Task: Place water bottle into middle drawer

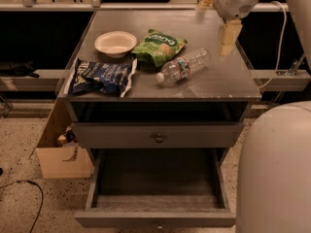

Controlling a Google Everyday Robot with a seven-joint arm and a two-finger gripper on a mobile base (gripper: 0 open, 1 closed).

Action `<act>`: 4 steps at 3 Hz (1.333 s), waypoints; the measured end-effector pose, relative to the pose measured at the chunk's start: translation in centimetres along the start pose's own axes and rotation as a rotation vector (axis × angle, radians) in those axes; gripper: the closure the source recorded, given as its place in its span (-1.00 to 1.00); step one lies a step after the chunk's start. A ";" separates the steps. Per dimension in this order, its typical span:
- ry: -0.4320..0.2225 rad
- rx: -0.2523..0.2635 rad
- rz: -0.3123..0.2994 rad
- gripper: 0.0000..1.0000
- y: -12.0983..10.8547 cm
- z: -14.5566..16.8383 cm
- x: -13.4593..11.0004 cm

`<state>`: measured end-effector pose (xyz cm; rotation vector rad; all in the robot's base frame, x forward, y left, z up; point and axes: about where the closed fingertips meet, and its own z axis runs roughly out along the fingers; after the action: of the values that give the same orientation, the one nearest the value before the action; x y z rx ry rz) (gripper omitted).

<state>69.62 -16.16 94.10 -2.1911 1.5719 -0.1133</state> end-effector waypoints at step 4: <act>-0.013 -0.005 -0.041 -1.00 -1.1 2.4 -0.7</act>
Offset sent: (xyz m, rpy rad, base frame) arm 0.0027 0.0085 -0.0014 -0.0060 -0.0032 0.0356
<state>71.11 -14.49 92.46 -2.2238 1.5223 -0.1081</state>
